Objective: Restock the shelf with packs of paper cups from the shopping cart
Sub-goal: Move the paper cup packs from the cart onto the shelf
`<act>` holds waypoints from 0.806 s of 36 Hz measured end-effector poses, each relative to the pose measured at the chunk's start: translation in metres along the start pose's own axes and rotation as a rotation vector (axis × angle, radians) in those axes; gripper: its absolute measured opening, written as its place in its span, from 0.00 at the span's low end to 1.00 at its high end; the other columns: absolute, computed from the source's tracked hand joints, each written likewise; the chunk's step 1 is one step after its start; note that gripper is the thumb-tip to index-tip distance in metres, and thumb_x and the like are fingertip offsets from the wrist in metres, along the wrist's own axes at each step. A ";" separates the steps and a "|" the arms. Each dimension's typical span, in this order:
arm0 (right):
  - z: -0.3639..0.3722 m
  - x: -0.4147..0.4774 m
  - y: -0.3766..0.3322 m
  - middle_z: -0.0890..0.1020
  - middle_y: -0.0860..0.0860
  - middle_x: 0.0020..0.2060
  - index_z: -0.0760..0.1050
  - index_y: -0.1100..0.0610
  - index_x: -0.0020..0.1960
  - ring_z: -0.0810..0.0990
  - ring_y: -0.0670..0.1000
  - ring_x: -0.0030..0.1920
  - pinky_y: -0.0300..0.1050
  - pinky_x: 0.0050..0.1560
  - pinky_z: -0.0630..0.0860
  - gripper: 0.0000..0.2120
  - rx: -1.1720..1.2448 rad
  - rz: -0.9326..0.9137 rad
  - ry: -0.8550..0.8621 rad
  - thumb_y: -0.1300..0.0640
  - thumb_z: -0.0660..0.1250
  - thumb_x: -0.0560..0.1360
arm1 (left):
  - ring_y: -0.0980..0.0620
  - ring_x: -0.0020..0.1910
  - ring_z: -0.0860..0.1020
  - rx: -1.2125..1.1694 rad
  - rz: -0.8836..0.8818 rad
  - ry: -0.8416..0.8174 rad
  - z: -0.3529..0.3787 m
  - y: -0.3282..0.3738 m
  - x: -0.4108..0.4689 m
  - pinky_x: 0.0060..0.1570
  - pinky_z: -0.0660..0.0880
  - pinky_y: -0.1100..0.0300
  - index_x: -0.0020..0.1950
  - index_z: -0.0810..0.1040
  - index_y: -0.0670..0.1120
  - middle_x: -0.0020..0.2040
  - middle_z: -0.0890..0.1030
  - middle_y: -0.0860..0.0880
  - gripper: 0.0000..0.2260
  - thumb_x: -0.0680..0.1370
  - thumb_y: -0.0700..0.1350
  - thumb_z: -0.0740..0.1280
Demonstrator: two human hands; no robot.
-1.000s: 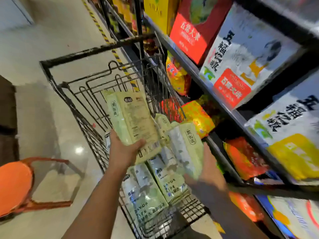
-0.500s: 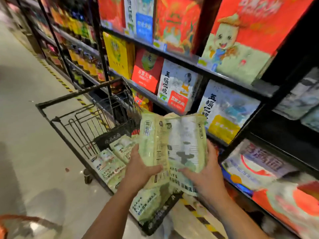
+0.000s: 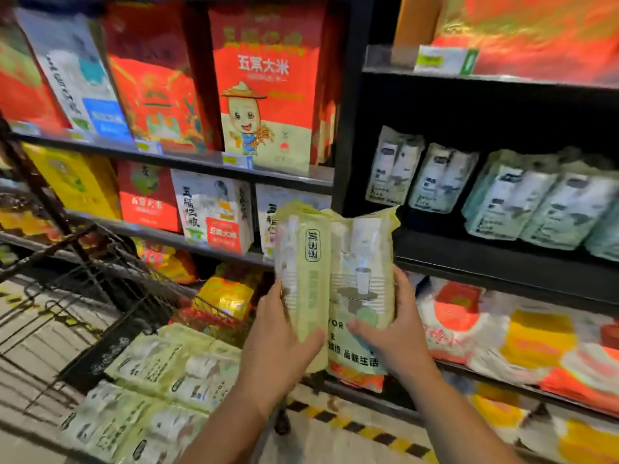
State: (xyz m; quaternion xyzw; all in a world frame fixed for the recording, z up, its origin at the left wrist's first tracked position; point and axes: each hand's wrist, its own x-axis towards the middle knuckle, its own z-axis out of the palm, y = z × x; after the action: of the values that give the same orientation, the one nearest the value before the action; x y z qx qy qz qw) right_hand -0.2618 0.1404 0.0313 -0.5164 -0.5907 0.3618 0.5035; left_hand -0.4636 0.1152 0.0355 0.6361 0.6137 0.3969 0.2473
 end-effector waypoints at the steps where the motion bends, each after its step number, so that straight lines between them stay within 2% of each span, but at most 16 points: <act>1: -0.014 0.001 0.003 0.74 0.35 0.63 0.59 0.48 0.77 0.75 0.29 0.57 0.25 0.52 0.75 0.50 0.010 0.006 0.024 0.62 0.83 0.64 | 0.60 0.65 0.67 -0.015 -0.006 -0.008 0.012 0.004 0.004 0.61 0.70 0.57 0.79 0.55 0.59 0.66 0.66 0.60 0.39 0.73 0.60 0.71; 3: -0.046 0.001 0.006 0.73 0.35 0.62 0.59 0.48 0.77 0.74 0.26 0.56 0.22 0.49 0.72 0.49 0.023 0.003 0.065 0.65 0.82 0.65 | 0.58 0.69 0.68 -0.142 -0.068 -0.088 0.032 0.016 0.012 0.67 0.70 0.52 0.79 0.58 0.61 0.72 0.66 0.59 0.35 0.75 0.63 0.67; 5: -0.080 0.000 0.010 0.73 0.34 0.60 0.60 0.43 0.74 0.75 0.26 0.55 0.23 0.47 0.73 0.48 0.026 -0.001 0.111 0.65 0.82 0.65 | 0.50 0.70 0.73 -0.355 -0.128 -0.166 0.052 0.029 0.022 0.64 0.75 0.49 0.75 0.67 0.65 0.74 0.72 0.53 0.25 0.78 0.62 0.63; 6: -0.098 -0.002 0.013 0.74 0.34 0.59 0.60 0.38 0.71 0.76 0.28 0.55 0.25 0.47 0.74 0.48 0.025 0.008 0.128 0.63 0.83 0.64 | 0.47 0.68 0.76 -0.412 -0.133 -0.195 0.060 0.038 0.027 0.61 0.77 0.52 0.72 0.72 0.65 0.70 0.77 0.51 0.18 0.81 0.57 0.62; 8: -0.136 -0.007 0.022 0.77 0.36 0.60 0.60 0.30 0.68 0.79 0.35 0.57 0.34 0.51 0.78 0.48 0.029 0.053 0.169 0.57 0.84 0.61 | 0.52 0.61 0.80 -0.402 -0.057 -0.211 0.080 0.056 0.036 0.56 0.77 0.61 0.63 0.78 0.64 0.59 0.83 0.58 0.13 0.84 0.47 0.63; 11: -0.192 -0.014 0.037 0.81 0.38 0.58 0.62 0.30 0.68 0.82 0.42 0.56 0.41 0.50 0.81 0.48 0.065 0.114 0.231 0.55 0.83 0.58 | 0.61 0.55 0.81 -0.333 0.003 -0.258 0.114 0.088 0.046 0.54 0.78 0.66 0.56 0.81 0.64 0.52 0.83 0.65 0.18 0.79 0.39 0.70; 13: -0.226 -0.016 0.044 0.82 0.40 0.57 0.63 0.29 0.67 0.83 0.43 0.56 0.44 0.50 0.82 0.47 0.075 0.139 0.247 0.56 0.83 0.58 | 0.59 0.51 0.83 -0.377 -0.009 -0.287 0.143 0.110 0.050 0.50 0.79 0.64 0.54 0.83 0.61 0.51 0.85 0.62 0.18 0.75 0.38 0.75; 15: -0.257 -0.015 0.053 0.83 0.43 0.57 0.65 0.32 0.68 0.84 0.47 0.56 0.49 0.51 0.82 0.47 0.099 0.157 0.260 0.58 0.82 0.57 | 0.60 0.47 0.82 -0.393 -0.026 -0.267 0.172 0.130 0.054 0.46 0.77 0.66 0.55 0.83 0.60 0.51 0.86 0.57 0.19 0.68 0.44 0.81; 17: -0.283 -0.014 0.061 0.83 0.46 0.58 0.66 0.38 0.71 0.84 0.52 0.57 0.58 0.54 0.82 0.48 0.129 0.172 0.265 0.58 0.82 0.57 | 0.60 0.49 0.80 -0.479 -0.088 -0.265 0.200 0.145 0.059 0.44 0.75 0.70 0.59 0.79 0.56 0.56 0.83 0.55 0.30 0.57 0.53 0.81; 19: -0.304 -0.011 0.069 0.82 0.49 0.60 0.65 0.41 0.73 0.83 0.55 0.59 0.64 0.57 0.80 0.49 0.167 0.185 0.271 0.57 0.82 0.56 | 0.56 0.52 0.80 -0.609 -0.222 -0.310 0.228 0.153 0.063 0.45 0.77 0.62 0.66 0.72 0.53 0.60 0.80 0.53 0.45 0.51 0.58 0.82; 20: -0.313 -0.010 0.071 0.82 0.49 0.60 0.65 0.41 0.73 0.83 0.55 0.59 0.65 0.57 0.80 0.50 0.175 0.186 0.274 0.57 0.82 0.56 | 0.53 0.52 0.81 -0.649 -0.279 -0.362 0.240 0.155 0.064 0.46 0.76 0.57 0.69 0.68 0.53 0.59 0.81 0.51 0.47 0.53 0.57 0.83; 21: -0.322 -0.008 0.073 0.83 0.49 0.59 0.66 0.41 0.72 0.83 0.55 0.58 0.65 0.57 0.80 0.50 0.176 0.186 0.269 0.57 0.82 0.55 | 0.49 0.52 0.82 -0.684 -0.329 -0.422 0.250 0.161 0.062 0.47 0.76 0.54 0.70 0.67 0.53 0.57 0.83 0.49 0.44 0.58 0.53 0.83; 23: -0.336 -0.004 0.076 0.83 0.49 0.58 0.66 0.40 0.71 0.84 0.55 0.57 0.64 0.56 0.81 0.49 0.177 0.185 0.248 0.57 0.82 0.55 | 0.45 0.55 0.84 -0.783 -0.377 -0.538 0.268 0.167 0.058 0.53 0.78 0.51 0.70 0.72 0.48 0.56 0.86 0.45 0.30 0.70 0.47 0.76; 24: -0.342 -0.001 0.077 0.83 0.49 0.58 0.67 0.40 0.71 0.84 0.55 0.57 0.63 0.56 0.81 0.48 0.174 0.185 0.232 0.57 0.81 0.55 | 0.44 0.58 0.83 -0.825 -0.391 -0.562 0.274 0.168 0.056 0.57 0.78 0.49 0.69 0.74 0.46 0.59 0.85 0.44 0.24 0.74 0.48 0.70; 26: -0.351 0.005 0.080 0.83 0.47 0.58 0.66 0.39 0.71 0.84 0.53 0.57 0.61 0.56 0.82 0.48 0.172 0.193 0.203 0.59 0.81 0.56 | 0.41 0.62 0.81 -0.896 -0.437 -0.562 0.284 0.167 0.053 0.64 0.75 0.44 0.68 0.76 0.43 0.61 0.83 0.40 0.22 0.76 0.49 0.64; 29: -0.356 0.014 0.087 0.83 0.46 0.58 0.65 0.40 0.72 0.84 0.51 0.57 0.58 0.56 0.82 0.49 0.170 0.204 0.172 0.59 0.81 0.57 | 0.37 0.61 0.81 -0.961 -0.520 -0.489 0.293 0.161 0.054 0.67 0.72 0.38 0.69 0.77 0.41 0.62 0.82 0.37 0.21 0.79 0.50 0.63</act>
State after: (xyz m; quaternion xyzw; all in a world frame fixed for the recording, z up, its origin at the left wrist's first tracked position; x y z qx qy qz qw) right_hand 0.1047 0.1391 0.0342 -0.5585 -0.4572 0.4141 0.5546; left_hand -0.1367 0.1979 0.0108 0.3548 0.4263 0.3983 0.7306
